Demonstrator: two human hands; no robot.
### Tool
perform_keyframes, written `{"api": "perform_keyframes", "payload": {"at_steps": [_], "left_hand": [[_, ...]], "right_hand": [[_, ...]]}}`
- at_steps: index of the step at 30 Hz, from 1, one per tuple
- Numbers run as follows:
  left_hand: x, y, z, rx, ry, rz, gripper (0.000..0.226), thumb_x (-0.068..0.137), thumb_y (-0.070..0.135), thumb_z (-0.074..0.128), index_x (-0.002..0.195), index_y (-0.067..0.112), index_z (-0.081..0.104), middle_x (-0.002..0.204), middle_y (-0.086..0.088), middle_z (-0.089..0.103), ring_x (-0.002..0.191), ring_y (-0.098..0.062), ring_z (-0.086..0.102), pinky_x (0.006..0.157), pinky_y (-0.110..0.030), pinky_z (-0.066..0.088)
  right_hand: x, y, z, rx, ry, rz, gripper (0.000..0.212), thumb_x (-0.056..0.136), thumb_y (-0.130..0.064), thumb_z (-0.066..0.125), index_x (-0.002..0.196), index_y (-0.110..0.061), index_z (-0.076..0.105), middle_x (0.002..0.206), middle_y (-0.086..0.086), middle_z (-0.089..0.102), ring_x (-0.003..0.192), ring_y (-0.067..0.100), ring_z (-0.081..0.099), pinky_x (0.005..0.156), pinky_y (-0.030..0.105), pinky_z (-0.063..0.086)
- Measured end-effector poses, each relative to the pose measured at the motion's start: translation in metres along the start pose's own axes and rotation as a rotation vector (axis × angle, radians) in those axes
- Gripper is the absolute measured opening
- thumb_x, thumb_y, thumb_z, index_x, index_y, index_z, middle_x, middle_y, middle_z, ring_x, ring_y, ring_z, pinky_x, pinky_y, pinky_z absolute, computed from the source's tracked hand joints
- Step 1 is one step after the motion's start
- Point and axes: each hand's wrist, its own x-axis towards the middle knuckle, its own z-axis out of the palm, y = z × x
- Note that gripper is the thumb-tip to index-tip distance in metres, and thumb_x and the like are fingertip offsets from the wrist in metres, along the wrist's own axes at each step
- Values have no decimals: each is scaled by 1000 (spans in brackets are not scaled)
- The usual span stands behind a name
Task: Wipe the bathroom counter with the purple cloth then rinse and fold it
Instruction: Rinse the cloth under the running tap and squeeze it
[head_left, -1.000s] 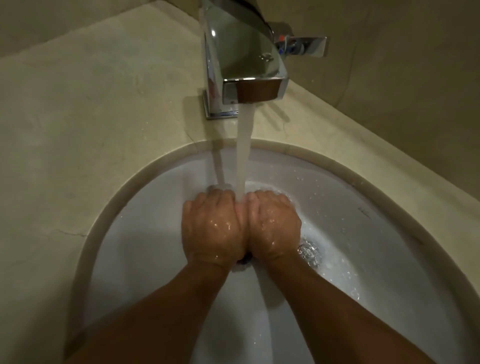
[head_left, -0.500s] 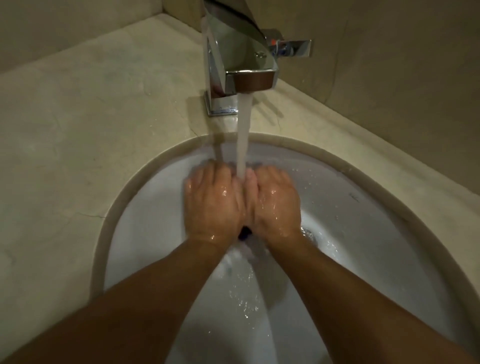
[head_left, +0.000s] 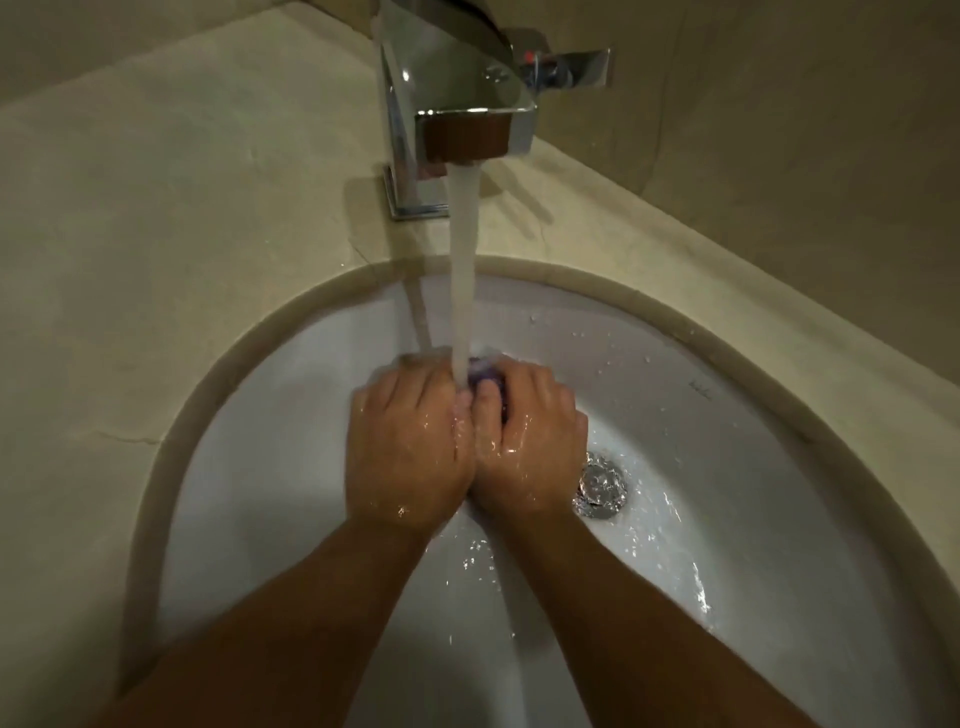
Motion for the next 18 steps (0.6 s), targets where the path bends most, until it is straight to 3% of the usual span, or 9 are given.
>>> {"api": "perform_keyframes", "payload": {"at_steps": [5, 8, 12, 15, 18], "left_hand": [[8, 4, 5, 159, -68, -64, 46, 99, 38, 31, 92, 12, 67, 91, -9, 63, 85, -30, 55, 75, -40, 35], [13, 9, 6, 173, -69, -104, 52, 99, 41, 27, 89, 9, 67, 86, -12, 62, 81, -31, 55, 74, -40, 36], [22, 16, 6, 105, -69, -177, 52, 97, 44, 30, 89, 8, 67, 82, -11, 61, 79, -31, 57, 74, -40, 37], [24, 17, 11, 3, -27, -168, 53, 97, 44, 27, 86, 11, 67, 78, -7, 61, 80, -29, 57, 76, -39, 35], [22, 19, 13, -34, -53, -160, 53, 99, 43, 27, 85, 14, 69, 77, -6, 64, 80, -27, 59, 80, -40, 37]], "right_hand": [[9, 10, 9, -119, 0, -89, 26, 93, -36, 44, 98, -28, 69, 93, -9, 65, 92, 19, 60, 81, 38, 44], [15, 10, 9, -6, 82, -58, 32, 93, -33, 42, 83, -20, 69, 82, -2, 66, 82, 24, 61, 79, 44, 47], [19, 8, 10, 130, 120, 66, 26, 91, -34, 49, 69, -24, 58, 68, -6, 63, 66, 18, 55, 67, 33, 44], [23, 11, 6, 130, 50, 124, 39, 92, -46, 40, 64, -23, 51, 57, -5, 54, 56, 19, 53, 56, 30, 38], [24, 16, 4, 76, 35, 147, 44, 95, -49, 40, 66, -21, 58, 57, -3, 57, 56, 20, 55, 56, 28, 39]]}}
